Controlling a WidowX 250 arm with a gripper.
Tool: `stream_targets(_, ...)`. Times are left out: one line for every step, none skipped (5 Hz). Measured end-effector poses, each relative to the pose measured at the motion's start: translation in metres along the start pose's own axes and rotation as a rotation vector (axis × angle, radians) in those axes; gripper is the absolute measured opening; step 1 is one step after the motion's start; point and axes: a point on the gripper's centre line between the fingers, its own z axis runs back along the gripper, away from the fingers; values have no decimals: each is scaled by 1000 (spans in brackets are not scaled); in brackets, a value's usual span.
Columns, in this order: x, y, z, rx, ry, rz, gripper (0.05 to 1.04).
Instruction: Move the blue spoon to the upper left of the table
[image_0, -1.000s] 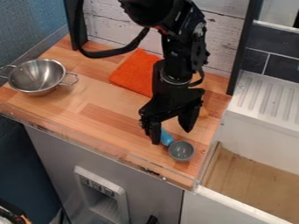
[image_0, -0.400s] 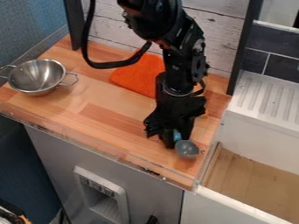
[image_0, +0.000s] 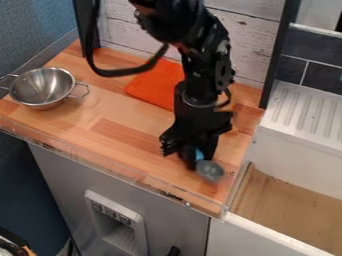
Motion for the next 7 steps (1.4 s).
stream_targets(24, 3, 21, -63, 0, 15, 338)
stream_targets(47, 3, 33, -101, 9, 29, 338)
stream_targets(88, 3, 54, -135, -28, 40, 338)
stream_targets(125, 11, 59, -120, -18, 44, 338)
stream_targets(158, 17, 58, -107, -28, 61, 338)
stream_targets(188, 22, 47, -83, -44, 77, 338)
stream_targets(217, 36, 29, -38, -25, 141, 338)
